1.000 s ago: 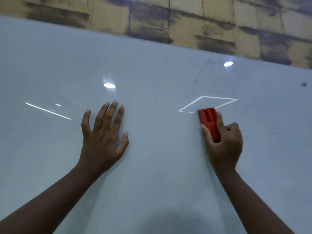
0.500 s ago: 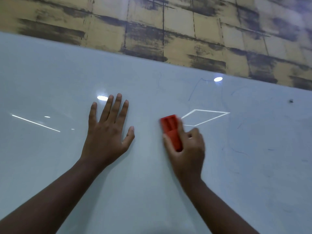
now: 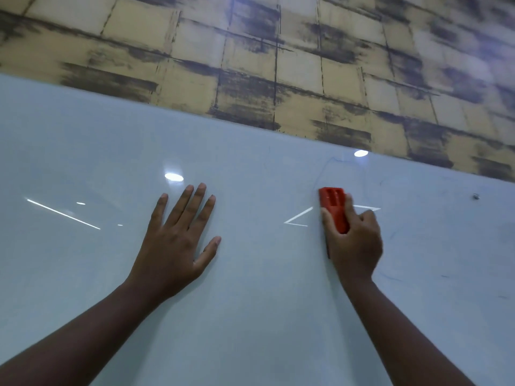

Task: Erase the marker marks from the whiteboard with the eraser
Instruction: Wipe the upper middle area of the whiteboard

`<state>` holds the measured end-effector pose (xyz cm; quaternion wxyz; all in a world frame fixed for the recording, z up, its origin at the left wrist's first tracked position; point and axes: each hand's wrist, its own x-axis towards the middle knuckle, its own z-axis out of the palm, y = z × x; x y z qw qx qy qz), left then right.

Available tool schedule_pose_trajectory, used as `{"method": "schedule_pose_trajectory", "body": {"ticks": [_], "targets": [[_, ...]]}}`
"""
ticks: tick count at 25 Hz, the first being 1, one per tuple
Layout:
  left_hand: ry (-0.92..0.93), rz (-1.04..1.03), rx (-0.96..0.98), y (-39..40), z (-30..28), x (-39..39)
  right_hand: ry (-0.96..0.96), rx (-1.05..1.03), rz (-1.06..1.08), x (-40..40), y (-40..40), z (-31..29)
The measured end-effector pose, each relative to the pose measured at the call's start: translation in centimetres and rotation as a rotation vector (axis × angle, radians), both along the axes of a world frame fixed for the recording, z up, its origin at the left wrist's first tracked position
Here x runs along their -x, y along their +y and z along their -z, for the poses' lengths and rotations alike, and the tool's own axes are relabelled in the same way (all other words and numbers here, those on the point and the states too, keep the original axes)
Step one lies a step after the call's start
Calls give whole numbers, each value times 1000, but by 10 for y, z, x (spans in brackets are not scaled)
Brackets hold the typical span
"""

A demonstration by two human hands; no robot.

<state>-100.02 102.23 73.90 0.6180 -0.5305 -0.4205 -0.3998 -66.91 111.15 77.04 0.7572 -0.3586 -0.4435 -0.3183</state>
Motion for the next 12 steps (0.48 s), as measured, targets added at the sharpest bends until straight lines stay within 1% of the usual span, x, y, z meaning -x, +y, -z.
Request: {"method": "schedule_pose_trajectory", "body": {"ticks": [2,3,5,7,10,12], "targets": [[46,-2,0,-3,-1,7,150,71,-81,-8,4,0],[53,-5,-4,-3,-2,8,190,92,-97,-6,4,0],[46,-4,-3,-3,-1,7,170,69,-114,12,-2,5],[46,14,-5,-2,0,5,-3,-17,-111,42,-14,20],[50,36,-16,-3,-1,6,-395,-127,-117,84,-31,61],[48,37,-27,-4,-5,7,-508,-179,-100,91,-33,68]]}}
